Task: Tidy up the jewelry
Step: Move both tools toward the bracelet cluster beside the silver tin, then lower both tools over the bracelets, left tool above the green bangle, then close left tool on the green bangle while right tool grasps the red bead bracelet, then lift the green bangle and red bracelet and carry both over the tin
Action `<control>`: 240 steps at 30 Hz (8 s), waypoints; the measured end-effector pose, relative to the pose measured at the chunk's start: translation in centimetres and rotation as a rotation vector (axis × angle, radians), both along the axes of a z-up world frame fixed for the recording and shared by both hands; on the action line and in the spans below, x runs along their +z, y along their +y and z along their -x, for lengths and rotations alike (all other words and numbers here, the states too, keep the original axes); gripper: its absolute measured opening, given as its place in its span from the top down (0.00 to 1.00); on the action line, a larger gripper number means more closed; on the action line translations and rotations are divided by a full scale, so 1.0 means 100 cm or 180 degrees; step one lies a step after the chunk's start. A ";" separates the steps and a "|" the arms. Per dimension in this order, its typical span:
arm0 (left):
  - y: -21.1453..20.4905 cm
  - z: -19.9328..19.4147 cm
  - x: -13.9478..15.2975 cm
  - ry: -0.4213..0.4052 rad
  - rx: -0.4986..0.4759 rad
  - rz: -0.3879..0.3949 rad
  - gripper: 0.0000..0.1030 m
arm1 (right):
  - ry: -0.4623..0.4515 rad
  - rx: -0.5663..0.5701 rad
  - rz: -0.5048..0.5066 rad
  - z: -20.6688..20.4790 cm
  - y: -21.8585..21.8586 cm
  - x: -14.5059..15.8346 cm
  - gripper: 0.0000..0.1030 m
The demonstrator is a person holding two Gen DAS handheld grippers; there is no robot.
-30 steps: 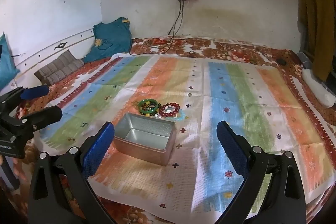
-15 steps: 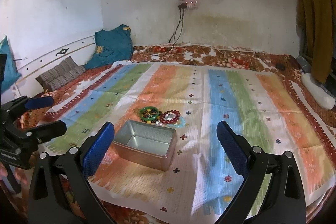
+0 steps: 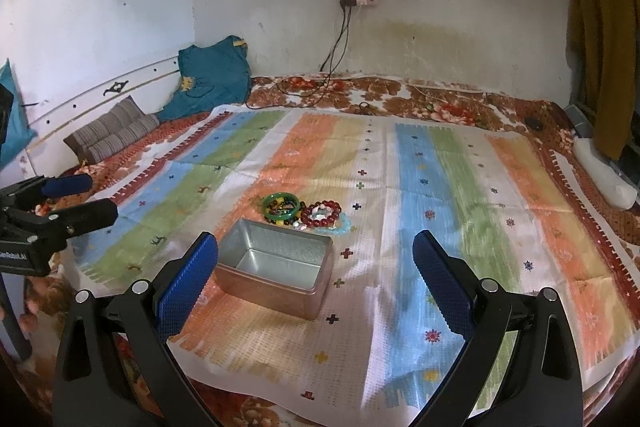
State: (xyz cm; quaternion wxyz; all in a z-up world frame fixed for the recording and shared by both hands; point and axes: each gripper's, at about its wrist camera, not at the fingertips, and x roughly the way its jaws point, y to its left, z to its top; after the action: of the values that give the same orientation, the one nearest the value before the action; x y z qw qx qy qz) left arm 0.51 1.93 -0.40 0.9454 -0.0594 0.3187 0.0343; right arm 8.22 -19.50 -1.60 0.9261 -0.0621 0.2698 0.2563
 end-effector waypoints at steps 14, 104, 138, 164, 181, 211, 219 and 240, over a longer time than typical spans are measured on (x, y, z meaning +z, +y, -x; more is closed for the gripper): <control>0.006 -0.007 -0.009 0.0200 0.0139 -0.0078 0.05 | 0.0230 -0.0052 0.0080 -0.016 0.005 -0.008 0.04; 0.092 -0.220 -0.098 0.1242 0.0412 0.0112 0.06 | 0.1046 -0.0131 0.0720 -0.204 0.092 -0.073 0.04; 0.093 -0.272 -0.156 0.1634 0.0205 0.0199 0.43 | 0.1634 -0.0176 0.0883 -0.262 0.113 -0.135 0.23; 0.083 -0.292 -0.181 0.1817 0.0146 0.0116 0.94 | 0.1842 -0.0084 0.0882 -0.275 0.127 -0.163 0.76; 0.082 -0.285 -0.158 0.1701 0.0217 0.0062 0.94 | 0.1649 0.0013 0.0922 -0.264 0.128 -0.143 0.86; 0.081 -0.247 -0.106 0.1439 0.0283 0.0080 0.94 | 0.1097 -0.0049 0.0801 -0.228 0.111 -0.078 0.86; 0.068 -0.237 -0.087 0.1338 0.0155 0.0071 0.94 | 0.1009 -0.0056 0.0819 -0.216 0.100 -0.065 0.86; 0.055 -0.197 -0.062 0.1202 0.0090 0.0071 0.94 | 0.0822 0.0043 0.0666 -0.173 0.088 -0.032 0.86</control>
State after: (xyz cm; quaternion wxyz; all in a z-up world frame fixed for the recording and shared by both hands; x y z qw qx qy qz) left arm 20.20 7.40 -6.61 0.8674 -0.0669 0.4900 0.0546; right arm 25.48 -10.72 -4.80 0.8704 -0.1265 0.4114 0.2389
